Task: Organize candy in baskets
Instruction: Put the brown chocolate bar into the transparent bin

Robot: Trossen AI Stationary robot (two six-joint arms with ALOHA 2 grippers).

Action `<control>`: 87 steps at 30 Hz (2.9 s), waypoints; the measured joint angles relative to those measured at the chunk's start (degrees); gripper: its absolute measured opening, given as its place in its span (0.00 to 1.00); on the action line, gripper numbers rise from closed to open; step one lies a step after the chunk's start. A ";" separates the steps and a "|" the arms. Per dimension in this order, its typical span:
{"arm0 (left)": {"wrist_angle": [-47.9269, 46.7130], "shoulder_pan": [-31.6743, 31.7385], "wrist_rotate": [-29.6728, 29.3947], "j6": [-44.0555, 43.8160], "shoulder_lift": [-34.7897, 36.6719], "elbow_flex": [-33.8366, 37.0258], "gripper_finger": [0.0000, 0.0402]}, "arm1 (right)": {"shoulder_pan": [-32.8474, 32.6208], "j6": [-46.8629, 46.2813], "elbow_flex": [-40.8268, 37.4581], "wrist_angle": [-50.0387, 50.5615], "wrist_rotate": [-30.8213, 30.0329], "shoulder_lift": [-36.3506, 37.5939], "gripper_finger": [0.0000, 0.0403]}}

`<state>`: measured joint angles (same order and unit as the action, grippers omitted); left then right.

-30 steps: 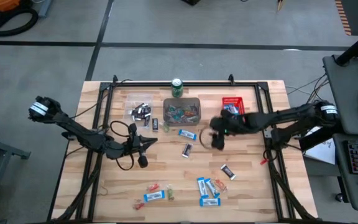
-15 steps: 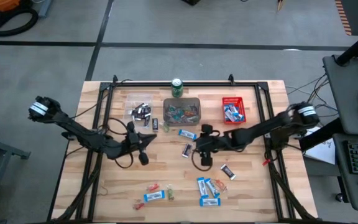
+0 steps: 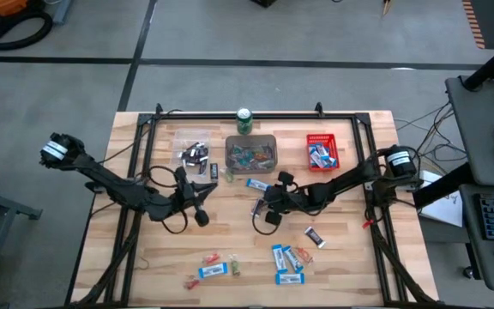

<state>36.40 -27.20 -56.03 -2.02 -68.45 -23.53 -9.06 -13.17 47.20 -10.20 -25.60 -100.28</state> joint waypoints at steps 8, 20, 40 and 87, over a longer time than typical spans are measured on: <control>-0.37 0.00 0.03 -1.93 -3.15 -0.13 0.00 | -0.97 -4.78 0.00 -0.83 3.11 -1.14 0.07; 0.54 0.00 14.95 -5.96 -9.29 -0.64 0.00 | -5.85 -16.88 3.45 -0.26 8.04 0.23 0.03; 1.99 1.65 21.18 -9.04 -40.87 -16.96 0.00 | -5.92 11.66 5.78 3.82 15.57 0.87 0.03; 8.26 3.10 22.98 -13.58 -49.74 -15.91 0.00 | -0.42 0.73 1.25 -2.17 20.44 2.11 0.38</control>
<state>44.66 -24.10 -33.06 -15.59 -118.19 -39.44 -9.48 -12.43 48.45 -12.37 -5.16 -98.17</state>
